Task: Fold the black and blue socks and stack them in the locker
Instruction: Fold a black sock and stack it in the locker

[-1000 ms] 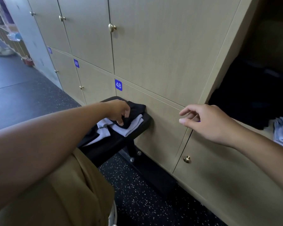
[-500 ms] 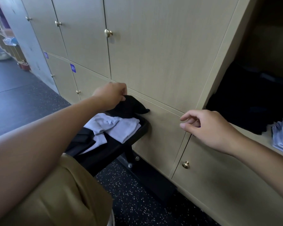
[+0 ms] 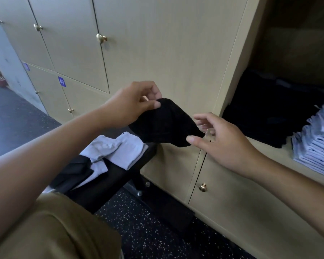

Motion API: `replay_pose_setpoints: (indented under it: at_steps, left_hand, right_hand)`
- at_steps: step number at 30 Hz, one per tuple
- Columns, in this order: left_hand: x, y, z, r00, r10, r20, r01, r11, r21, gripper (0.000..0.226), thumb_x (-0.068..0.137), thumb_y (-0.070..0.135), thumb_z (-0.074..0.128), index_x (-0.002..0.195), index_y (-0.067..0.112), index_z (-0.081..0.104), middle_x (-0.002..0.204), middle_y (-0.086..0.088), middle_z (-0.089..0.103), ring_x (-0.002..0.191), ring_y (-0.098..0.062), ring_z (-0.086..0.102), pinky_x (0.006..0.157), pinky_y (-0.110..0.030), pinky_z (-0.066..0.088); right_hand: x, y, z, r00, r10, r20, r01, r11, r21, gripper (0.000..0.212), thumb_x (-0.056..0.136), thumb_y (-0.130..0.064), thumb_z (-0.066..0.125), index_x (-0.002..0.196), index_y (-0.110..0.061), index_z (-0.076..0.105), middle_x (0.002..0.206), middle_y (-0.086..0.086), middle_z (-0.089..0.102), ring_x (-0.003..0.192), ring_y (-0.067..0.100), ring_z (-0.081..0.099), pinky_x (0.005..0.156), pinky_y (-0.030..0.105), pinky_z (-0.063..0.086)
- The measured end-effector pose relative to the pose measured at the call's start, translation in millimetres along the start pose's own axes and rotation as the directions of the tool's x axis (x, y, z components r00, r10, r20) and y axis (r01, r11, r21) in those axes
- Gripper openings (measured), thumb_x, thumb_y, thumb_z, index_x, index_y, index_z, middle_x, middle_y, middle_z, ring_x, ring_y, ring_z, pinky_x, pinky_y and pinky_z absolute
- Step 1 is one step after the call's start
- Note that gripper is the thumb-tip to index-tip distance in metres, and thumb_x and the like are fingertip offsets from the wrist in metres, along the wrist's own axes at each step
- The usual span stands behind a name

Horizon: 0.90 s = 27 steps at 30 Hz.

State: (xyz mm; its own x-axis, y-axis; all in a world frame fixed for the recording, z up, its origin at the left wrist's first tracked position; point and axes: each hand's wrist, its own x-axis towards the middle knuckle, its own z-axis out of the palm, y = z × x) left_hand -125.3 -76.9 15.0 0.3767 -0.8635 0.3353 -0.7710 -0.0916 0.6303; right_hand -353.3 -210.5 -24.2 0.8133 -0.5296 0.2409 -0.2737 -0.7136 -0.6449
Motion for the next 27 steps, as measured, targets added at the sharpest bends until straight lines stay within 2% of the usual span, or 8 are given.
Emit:
replay_pose_setpoints:
  at_steps: [3, 5, 8, 11, 14, 19, 24, 27]
  left_hand:
    - [-5, 16, 15, 0.997, 0.037, 0.073, -0.029, 0.994, -0.106, 0.008, 0.097, 0.015, 0.067, 0.095, 0.023, 0.066, 0.09, 0.007, 0.068, 0.069, -0.005, 0.06, 0.069, -0.019, 0.047]
    - [-9, 26, 25, 0.992, 0.066, 0.109, -0.05, 0.988, -0.145, 0.003, 0.098, 0.012, 0.066, 0.098, 0.015, 0.066, 0.09, 0.003, 0.068, 0.072, -0.003, 0.06, 0.07, -0.016, 0.048]
    - [-11, 34, 36, 0.989, 0.066, 0.13, -0.04, 0.981, -0.192, 0.003, 0.099, 0.012, 0.064, 0.1, 0.01, 0.066, 0.096, -0.006, 0.071, 0.076, -0.009, 0.062, 0.079, -0.028, 0.055]
    - [-13, 37, 43, 0.99, 0.022, 0.136, 0.007, 0.977, -0.213, 0.004, 0.099, 0.016, 0.065, 0.1, 0.013, 0.066, 0.099, -0.008, 0.071, 0.074, -0.02, 0.063, 0.08, -0.035, 0.057]
    - [-14, 38, 47, 0.993, -0.038, 0.115, 0.062, 0.975, -0.216, 0.01, 0.097, 0.023, 0.067, 0.105, 0.02, 0.061, 0.102, 0.001, 0.069, 0.078, -0.017, 0.068, 0.077, -0.037, 0.057]
    - [-17, 46, 42, 0.996, 0.092, 0.017, -0.091, 0.995, -0.035, 0.035, 0.087, 0.037, 0.076, 0.113, 0.03, 0.054, 0.116, 0.015, 0.06, 0.104, -0.004, 0.059, 0.09, -0.032, 0.052]
    - [-26, 63, 53, 0.973, 0.152, 0.174, -0.135, 0.985, -0.108, 0.038, 0.083, 0.041, 0.08, 0.113, 0.034, 0.057, 0.119, 0.018, 0.056, 0.111, -0.006, 0.06, 0.09, -0.036, 0.057]
    - [-29, 67, 66, 0.972, 0.145, 0.182, -0.116, 0.98, -0.161, 0.042, 0.081, 0.042, 0.081, 0.115, 0.036, 0.056, 0.121, 0.019, 0.054, 0.109, -0.001, 0.061, 0.085, -0.031, 0.059]
  right_hand:
    - [-4, -9, -3, 1.0, 0.001, 0.02, -0.002, 0.998, 0.056, 0.043, 0.086, -0.047, 0.075, 0.124, -0.038, 0.059, 0.113, -0.021, 0.067, 0.108, -0.006, 0.061, 0.094, 0.022, 0.049]
    - [-6, -14, -6, 1.0, 0.007, 0.026, -0.009, 0.997, 0.07, 0.034, 0.084, -0.046, 0.076, 0.114, -0.036, 0.063, 0.102, -0.019, 0.071, 0.096, -0.004, 0.066, 0.087, 0.027, 0.055]
    - [-7, -17, -8, 0.998, 0.026, 0.054, -0.031, 0.993, 0.11, 0.021, 0.086, -0.038, 0.078, 0.104, -0.032, 0.069, 0.095, -0.013, 0.074, 0.091, 0.003, 0.07, 0.086, 0.038, 0.058]
    - [-10, -17, -10, 0.991, 0.079, 0.111, -0.103, 0.969, 0.225, 0.013, 0.09, -0.026, 0.075, 0.103, -0.026, 0.074, 0.096, -0.006, 0.077, 0.091, 0.01, 0.073, 0.09, 0.045, 0.058]
    - [-13, -15, -15, 0.978, 0.155, 0.14, -0.196, 0.914, 0.356, 0.012, 0.092, -0.023, 0.073, 0.104, -0.02, 0.076, 0.095, -0.001, 0.078, 0.088, 0.015, 0.076, 0.088, 0.041, 0.061]
    - [-14, -9, -30, 0.952, 0.272, 0.139, -0.302, 0.768, 0.565, 0.017, 0.094, -0.021, 0.07, 0.108, -0.014, 0.075, 0.101, 0.006, 0.078, 0.095, 0.024, 0.076, 0.09, 0.042, 0.06]
    - [-16, -5, -36, 0.927, 0.328, 0.184, -0.36, 0.633, 0.685, 0.027, 0.093, -0.026, 0.069, 0.114, -0.01, 0.073, 0.107, 0.013, 0.076, 0.101, 0.03, 0.074, 0.091, 0.043, 0.057]
    - [-18, -5, -38, 0.919, 0.335, 0.208, -0.374, 0.576, 0.727, 0.031, 0.093, -0.027, 0.068, 0.119, -0.011, 0.07, 0.111, 0.014, 0.076, 0.103, 0.03, 0.074, 0.091, 0.045, 0.058]
